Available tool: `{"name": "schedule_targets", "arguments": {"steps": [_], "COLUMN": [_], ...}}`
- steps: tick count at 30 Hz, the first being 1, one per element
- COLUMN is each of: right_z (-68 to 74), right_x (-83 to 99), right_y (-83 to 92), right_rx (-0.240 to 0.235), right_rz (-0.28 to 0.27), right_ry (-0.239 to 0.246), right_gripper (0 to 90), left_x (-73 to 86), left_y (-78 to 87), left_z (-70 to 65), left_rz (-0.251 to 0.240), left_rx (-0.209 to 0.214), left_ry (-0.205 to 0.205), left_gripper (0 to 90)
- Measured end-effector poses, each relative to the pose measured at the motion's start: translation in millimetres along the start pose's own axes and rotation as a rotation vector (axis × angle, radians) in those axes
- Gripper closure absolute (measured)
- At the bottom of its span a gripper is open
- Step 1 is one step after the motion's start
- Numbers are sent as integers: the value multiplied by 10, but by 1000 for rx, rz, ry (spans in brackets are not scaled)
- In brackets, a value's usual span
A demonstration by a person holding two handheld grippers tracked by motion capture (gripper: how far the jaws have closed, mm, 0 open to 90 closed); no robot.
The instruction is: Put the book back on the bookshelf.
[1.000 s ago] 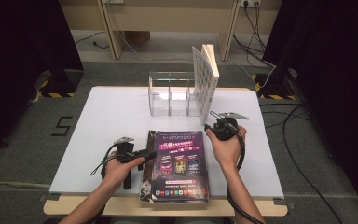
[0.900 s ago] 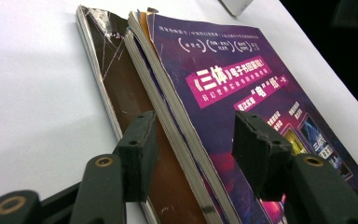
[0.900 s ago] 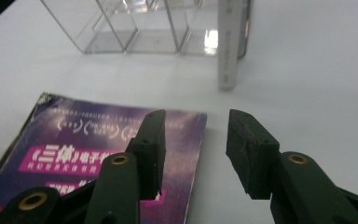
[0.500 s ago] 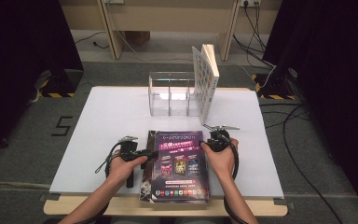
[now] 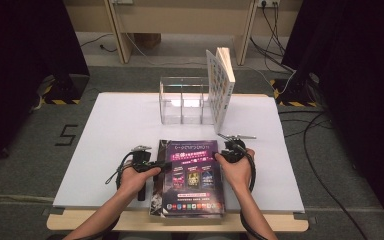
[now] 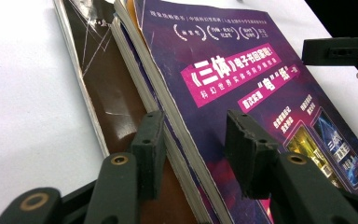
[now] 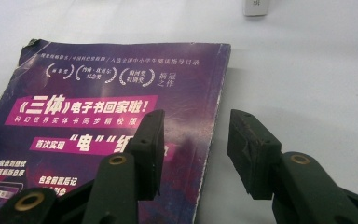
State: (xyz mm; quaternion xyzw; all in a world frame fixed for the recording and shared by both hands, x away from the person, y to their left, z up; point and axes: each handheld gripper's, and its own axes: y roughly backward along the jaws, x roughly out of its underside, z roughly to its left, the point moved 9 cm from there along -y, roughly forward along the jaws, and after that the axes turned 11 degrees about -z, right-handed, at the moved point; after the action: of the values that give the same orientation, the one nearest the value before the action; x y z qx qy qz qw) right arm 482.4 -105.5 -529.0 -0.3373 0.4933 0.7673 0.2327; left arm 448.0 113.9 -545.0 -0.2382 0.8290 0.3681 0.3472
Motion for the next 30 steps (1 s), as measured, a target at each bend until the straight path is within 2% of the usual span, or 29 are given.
{"name": "schedule_targets", "arguments": {"steps": [10, 16, 24, 26, 30], "right_z": [-50, -76, -69, -68, -77], "right_x": [-89, -113, -127, -112, -88], "right_y": [-116, -178, -200, -206, -212], "right_rx": [-8, -15, -23, -21, -22], "right_rz": [17, 28, 31, 32, 36], "right_ry": [-11, -21, -31, -29, -34], "right_gripper": [553, 549, 549, 549, 543], "left_x": [-15, -41, -56, -87, -77], "left_y": [-10, -16, -22, -41, -86], "left_z": [-7, -12, -20, -45, -43], "left_rz": [19, 23, 42, 36, 60], "left_rx": [-10, -17, -23, -4, -13], "left_ry": [-22, -53, -75, -67, -74], "left_gripper": [576, 580, 587, 590, 588]}}
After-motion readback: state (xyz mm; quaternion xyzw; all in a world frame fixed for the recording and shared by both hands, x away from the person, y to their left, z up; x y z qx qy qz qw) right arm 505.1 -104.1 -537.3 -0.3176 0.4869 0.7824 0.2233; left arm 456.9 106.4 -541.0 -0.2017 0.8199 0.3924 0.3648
